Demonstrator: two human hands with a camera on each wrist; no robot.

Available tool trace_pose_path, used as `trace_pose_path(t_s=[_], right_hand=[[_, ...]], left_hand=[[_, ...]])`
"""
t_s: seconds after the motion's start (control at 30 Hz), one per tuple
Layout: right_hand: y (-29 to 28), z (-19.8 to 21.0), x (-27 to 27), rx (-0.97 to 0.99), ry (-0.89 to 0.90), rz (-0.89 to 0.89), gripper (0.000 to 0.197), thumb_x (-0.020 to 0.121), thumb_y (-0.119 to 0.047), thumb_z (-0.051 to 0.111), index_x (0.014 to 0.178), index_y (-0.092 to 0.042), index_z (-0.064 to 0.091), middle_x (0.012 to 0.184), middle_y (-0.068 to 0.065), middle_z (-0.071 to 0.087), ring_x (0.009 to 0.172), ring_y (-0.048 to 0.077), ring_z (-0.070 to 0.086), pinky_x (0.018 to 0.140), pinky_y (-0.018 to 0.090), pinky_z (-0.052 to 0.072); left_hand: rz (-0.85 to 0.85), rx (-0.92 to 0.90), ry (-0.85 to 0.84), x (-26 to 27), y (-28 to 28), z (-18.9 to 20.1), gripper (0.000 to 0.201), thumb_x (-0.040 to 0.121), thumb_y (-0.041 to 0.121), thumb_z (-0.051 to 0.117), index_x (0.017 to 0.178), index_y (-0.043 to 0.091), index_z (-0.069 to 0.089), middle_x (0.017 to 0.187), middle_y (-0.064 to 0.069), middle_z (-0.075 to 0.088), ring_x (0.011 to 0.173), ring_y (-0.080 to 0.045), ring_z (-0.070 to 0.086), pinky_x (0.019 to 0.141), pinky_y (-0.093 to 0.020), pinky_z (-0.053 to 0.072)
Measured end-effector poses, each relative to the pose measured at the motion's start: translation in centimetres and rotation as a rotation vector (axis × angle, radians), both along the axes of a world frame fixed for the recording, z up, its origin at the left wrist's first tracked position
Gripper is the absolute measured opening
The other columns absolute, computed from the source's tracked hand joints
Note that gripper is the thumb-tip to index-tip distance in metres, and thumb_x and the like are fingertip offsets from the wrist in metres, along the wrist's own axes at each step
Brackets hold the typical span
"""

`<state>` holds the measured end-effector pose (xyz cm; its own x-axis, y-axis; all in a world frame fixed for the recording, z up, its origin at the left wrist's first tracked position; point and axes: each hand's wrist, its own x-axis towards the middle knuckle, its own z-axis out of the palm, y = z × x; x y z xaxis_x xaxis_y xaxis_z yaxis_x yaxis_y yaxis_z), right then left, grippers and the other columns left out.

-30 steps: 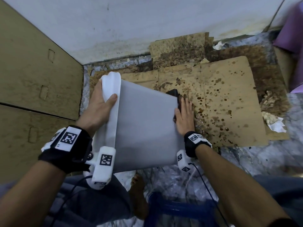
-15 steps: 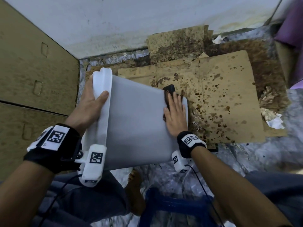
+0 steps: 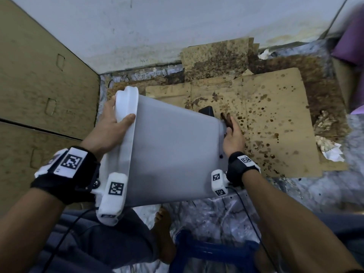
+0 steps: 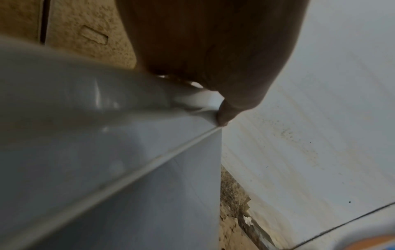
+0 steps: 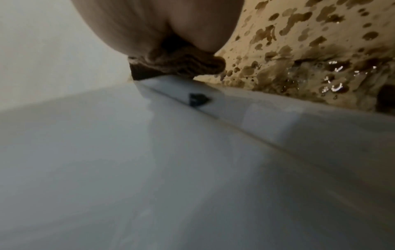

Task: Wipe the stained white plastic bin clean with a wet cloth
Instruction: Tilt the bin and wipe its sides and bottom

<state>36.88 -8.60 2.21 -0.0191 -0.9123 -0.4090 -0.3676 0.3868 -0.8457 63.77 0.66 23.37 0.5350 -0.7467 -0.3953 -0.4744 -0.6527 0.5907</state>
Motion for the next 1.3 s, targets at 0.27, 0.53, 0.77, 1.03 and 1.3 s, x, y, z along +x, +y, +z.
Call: trace_pose_path(t_s=[0.27, 0.53, 0.77, 1.03, 1.3], right_hand=[[-1.2, 6.8, 1.0, -0.123, -0.163, 0.138, 0.043, 0.102, -0.011, 0.037, 0.144, -0.02, 0.041, 0.146, 0.002, 0.045, 0.133, 0.017, 0.041, 0.093, 0.011, 0.029], [2.6, 13.8, 4.1, -0.282, -0.271, 0.367, 0.043, 0.102, -0.014, 0.039, 0.144, -0.022, 0.04, 0.145, -0.001, 0.047, 0.133, 0.014, 0.041, 0.108, 0.028, 0.034], [5.3, 18.1, 5.7, -0.523, -0.247, 0.458, 0.043, 0.102, -0.012, 0.037, 0.145, -0.019, 0.039, 0.148, 0.001, 0.043, 0.137, 0.013, 0.036, 0.114, 0.035, 0.032], [5.1, 23.4, 7.7, -0.721, -0.238, 0.356, 0.047, 0.102, -0.009, 0.034, 0.148, -0.014, 0.031, 0.156, 0.002, 0.03, 0.147, 0.011, 0.012, 0.119, 0.04, 0.023], [7.0, 21.2, 7.6, -0.712, -0.13, 0.421, 0.049, 0.101, -0.01, 0.033, 0.15, -0.013, 0.026, 0.159, 0.001, 0.023, 0.148, 0.012, 0.007, 0.122, 0.033, 0.006]], left_hand=[[-0.028, 0.129, -0.346, -1.2, -0.2, 1.6, 0.079, 0.077, 0.039, 0.079, 0.134, 0.012, 0.033, 0.137, -0.019, 0.054, 0.119, -0.041, 0.055, 0.094, -0.047, 0.046], [-0.071, 0.092, -0.449, -3.5, 0.1, 3.3, 0.074, 0.076, 0.018, 0.075, 0.135, 0.003, 0.032, 0.12, -0.03, 0.057, 0.108, -0.047, 0.057, 0.073, -0.037, 0.036], [-0.171, -0.055, -0.482, -5.7, -0.7, 5.8, 0.08, 0.072, 0.016, 0.072, 0.14, 0.012, 0.032, 0.12, -0.026, 0.06, 0.11, -0.05, 0.056, 0.083, -0.045, 0.045], [-0.208, -0.468, -0.509, -7.1, -1.1, 10.5, 0.078, 0.071, 0.009, 0.074, 0.141, 0.013, 0.041, 0.13, -0.013, 0.062, 0.115, -0.04, 0.058, 0.088, -0.039, 0.044], [-0.2, -0.507, -0.5, -7.7, 2.2, 4.8, 0.084, 0.069, 0.006, 0.077, 0.144, 0.007, 0.04, 0.138, -0.021, 0.054, 0.125, -0.042, 0.052, 0.095, -0.051, 0.047]])
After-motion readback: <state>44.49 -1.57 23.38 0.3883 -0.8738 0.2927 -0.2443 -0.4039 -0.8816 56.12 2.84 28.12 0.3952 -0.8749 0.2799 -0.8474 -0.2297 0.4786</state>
